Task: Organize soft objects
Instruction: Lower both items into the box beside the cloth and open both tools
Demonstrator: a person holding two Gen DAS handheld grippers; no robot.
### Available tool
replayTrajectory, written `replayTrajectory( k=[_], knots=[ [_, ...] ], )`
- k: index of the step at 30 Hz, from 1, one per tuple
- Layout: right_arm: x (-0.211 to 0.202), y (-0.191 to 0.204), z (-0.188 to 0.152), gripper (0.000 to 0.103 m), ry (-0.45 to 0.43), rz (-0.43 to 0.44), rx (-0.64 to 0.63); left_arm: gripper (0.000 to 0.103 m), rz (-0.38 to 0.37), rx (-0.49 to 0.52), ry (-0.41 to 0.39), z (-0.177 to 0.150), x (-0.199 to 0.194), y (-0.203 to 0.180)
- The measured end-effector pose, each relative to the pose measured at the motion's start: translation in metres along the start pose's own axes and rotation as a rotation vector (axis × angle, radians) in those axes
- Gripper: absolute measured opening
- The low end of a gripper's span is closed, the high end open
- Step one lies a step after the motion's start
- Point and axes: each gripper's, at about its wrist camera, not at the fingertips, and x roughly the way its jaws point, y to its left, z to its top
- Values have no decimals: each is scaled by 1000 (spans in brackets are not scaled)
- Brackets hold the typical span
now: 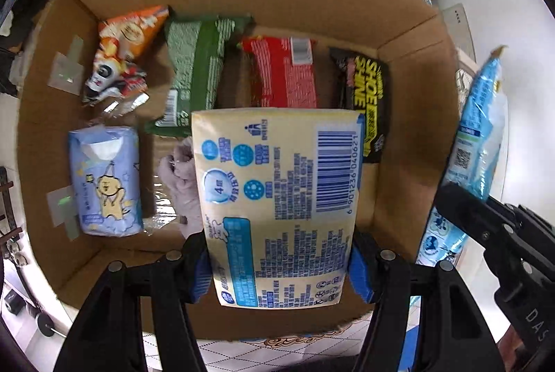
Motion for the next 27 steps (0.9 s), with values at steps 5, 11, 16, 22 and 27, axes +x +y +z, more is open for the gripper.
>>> replayTrajectory(
  k=[5, 11, 16, 22, 27],
  knots=[
    [22, 5, 6, 15, 36, -18, -31, 62, -19, -14, 29, 2, 9, 3],
    [33, 8, 9, 15, 61, -27, -51, 63, -15, -22, 15, -1, 5, 7],
    [39, 12, 11, 15, 71, -38, -67, 90, 26, -43, -30, -9, -14, 26],
    [48, 11, 14, 18, 92, -39, -59, 100, 61, -56, -85, -11, -32, 37],
    [49, 7, 12, 46, 97, -57, -45, 100, 104, -54, -136, -11, -46, 37]
  ],
)
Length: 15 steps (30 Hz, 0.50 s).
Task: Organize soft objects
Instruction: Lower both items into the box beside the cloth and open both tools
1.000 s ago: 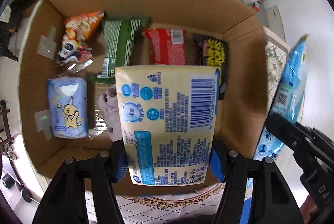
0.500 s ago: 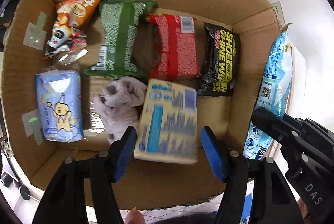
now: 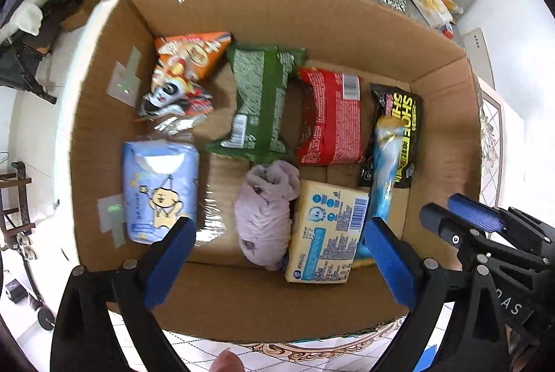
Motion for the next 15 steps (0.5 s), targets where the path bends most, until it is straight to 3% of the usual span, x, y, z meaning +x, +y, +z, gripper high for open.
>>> replayTrajectory(
  k=[2, 6, 8, 15],
  knots=[
    [-2, -3, -2, 58, -6, 3, 11, 100, 5, 2, -16, -1, -7, 1],
    [-13, -6, -10, 61, -22, 7, 29, 100, 58, 31, -84, -12, -21, -5],
    [-20, -5, -16, 68, -44, -21, 27, 100, 85, 45, -125, -16, -30, -8],
    [-48, -5, -48, 70, -137, -119, 27, 100, 138, 62, -224, -34, -47, -14]
  ],
)
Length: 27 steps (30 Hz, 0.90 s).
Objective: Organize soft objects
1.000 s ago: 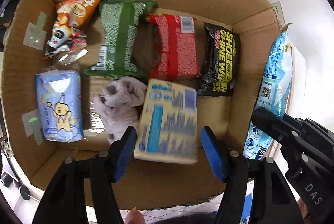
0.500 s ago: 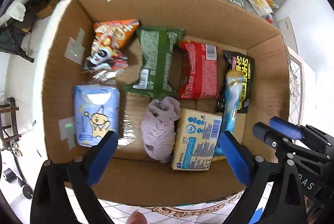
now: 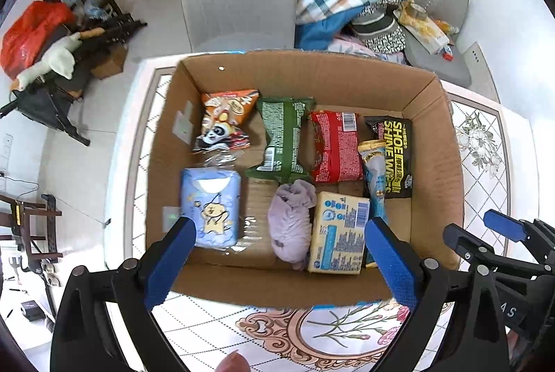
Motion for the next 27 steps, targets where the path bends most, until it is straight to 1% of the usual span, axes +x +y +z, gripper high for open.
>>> replayTrajectory(
  k=[3, 4, 5, 7, 10, 12, 14, 17, 20, 24, 27],
  knots=[
    [-11, -3, -11, 72, -18, -13, 12, 100, 6, -1, -20, -7, -12, 3],
    [-15, -3, -15, 82, -30, -24, 10, 100, 10, -6, -30, -10, -16, 5],
    [-19, -2, -18, 94, -41, -30, 10, 100, 13, -11, -39, -12, -19, 6],
    [-26, -1, -23, 100, -59, -24, 14, 100, 14, -25, -58, -17, -26, 9],
    [-37, 0, -29, 103, -82, -34, 21, 100, -1, -55, -69, -22, -35, 14],
    [-46, -1, -34, 103, -103, -41, 33, 100, -13, -65, -93, -26, -46, 17],
    [-55, -1, -39, 103, -120, -39, 37, 100, -12, -57, -106, -29, -58, 15],
    [-73, -1, -48, 103, -142, -22, 43, 100, 11, -31, -161, -38, -88, 10],
    [-101, -1, -61, 103, -183, -13, 45, 100, 32, -11, -203, -47, -119, 5],
    [-150, 0, -85, 103, -253, -3, 44, 100, -9, -17, -256, -64, -170, 1],
    [-192, 0, -105, 103, -322, 9, 39, 100, -19, -14, -302, -76, -206, -2]
  ],
)
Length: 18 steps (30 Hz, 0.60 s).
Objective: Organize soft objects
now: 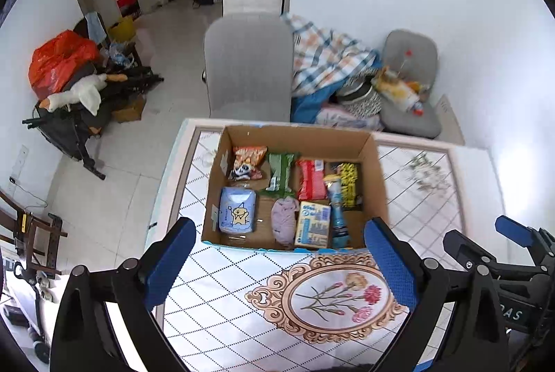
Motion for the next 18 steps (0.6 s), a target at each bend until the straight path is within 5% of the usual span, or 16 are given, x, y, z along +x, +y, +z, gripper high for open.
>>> replayTrajectory(
  k=[9, 18],
  knots=[
    [-102, -3, -20, 103, -141, -36, -6, 100, 11, 18, -65, -8, -67, -9],
    [-145, -11, -30, 103, -179, -48, 3, 100, 18, 6, -94, -17, -94, -11]
  ],
)
